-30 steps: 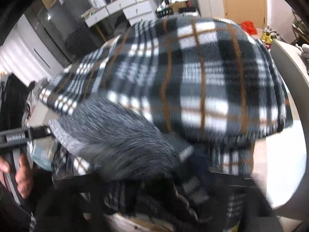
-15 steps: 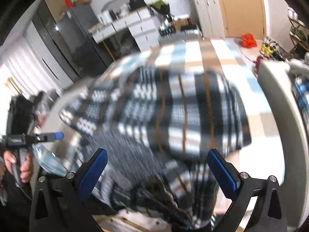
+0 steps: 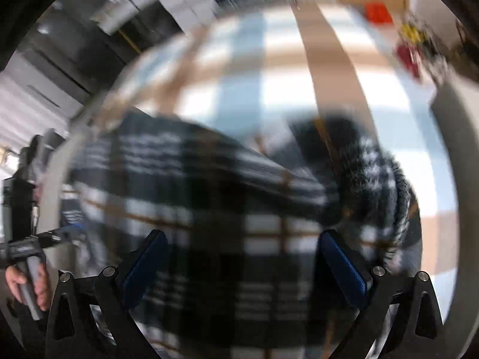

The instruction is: Fold large clothes

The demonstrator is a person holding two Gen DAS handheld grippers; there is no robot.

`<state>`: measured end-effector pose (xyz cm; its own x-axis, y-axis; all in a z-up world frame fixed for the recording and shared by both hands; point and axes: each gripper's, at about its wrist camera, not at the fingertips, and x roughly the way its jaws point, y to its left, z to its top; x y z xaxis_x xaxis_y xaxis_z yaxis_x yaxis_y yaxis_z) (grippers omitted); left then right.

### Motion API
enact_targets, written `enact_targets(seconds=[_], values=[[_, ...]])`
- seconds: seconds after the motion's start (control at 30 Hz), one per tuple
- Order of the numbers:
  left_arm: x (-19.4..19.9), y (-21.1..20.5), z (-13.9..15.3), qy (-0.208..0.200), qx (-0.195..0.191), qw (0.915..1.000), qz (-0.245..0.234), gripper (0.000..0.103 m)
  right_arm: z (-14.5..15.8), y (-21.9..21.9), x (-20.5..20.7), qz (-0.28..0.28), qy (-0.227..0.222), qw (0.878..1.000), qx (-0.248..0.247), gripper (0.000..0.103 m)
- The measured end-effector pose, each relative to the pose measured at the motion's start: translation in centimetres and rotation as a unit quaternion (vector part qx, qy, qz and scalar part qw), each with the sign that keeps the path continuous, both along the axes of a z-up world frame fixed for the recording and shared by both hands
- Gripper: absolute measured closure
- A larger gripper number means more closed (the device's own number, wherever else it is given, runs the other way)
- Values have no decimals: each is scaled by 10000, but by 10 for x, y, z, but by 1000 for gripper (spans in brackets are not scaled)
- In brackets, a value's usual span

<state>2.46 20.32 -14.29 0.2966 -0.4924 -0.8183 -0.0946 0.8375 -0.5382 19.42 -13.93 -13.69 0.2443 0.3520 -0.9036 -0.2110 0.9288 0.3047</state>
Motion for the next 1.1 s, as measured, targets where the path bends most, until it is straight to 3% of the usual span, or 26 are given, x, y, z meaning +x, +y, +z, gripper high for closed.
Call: enact_targets(seconds=[0.07,0.17,0.3,0.4,0.47,0.57,0.63,0.7,0.77,0.8,0.83,0.87,0.93,1.0,1.1], values=[[-2,-1,2,-29,71,9999,-117,43,-2,6,-9,299,-347,9985,-283,0],[-6,-12,19,155,406,9982,-421,43,5,13,-18,572,-397,9955,-650,0],[-15,-18,68,-307,769,9931,-829,43,37,-5,-17,471,-565,9971,-205,0],[-10,-2,102,-812,1274,9859,-713,43,68,-32,-18,232,-1029,9939,307,0],[1,16,101,-789,1501,9843,-487,41,78,-56,-10,-142,-1183,9914,534,0],[25,44,76,-152,1369,9904,-105,40,59,-82,17,-658,-607,9932,739,0],[30,44,66,45,1220,9925,28,40,45,-86,32,-802,-251,9944,637,0],[38,36,62,51,932,9956,-53,40,39,-82,41,-783,-240,9964,220,0],[44,19,66,-1,842,9964,-111,40,30,-66,48,-424,-240,9978,-455,0],[49,6,67,-51,916,9954,-259,40,27,-54,49,-78,-285,9973,-678,9],[53,-4,66,-45,1024,9940,-386,40,23,-53,45,149,-374,9958,-817,27],[57,-14,65,-38,1153,9920,-514,40,24,-45,44,398,-463,9942,-887,36],[63,-34,57,-42,1488,9856,-806,40,26,-34,43,708,-603,9911,-953,71],[63,-43,51,-32,1760,9800,-929,40,25,-27,44,810,-589,9890,-1092,81],[65,-46,40,-50,1794,9797,-894,40,28,-37,49,561,-619,9935,-777,88]])
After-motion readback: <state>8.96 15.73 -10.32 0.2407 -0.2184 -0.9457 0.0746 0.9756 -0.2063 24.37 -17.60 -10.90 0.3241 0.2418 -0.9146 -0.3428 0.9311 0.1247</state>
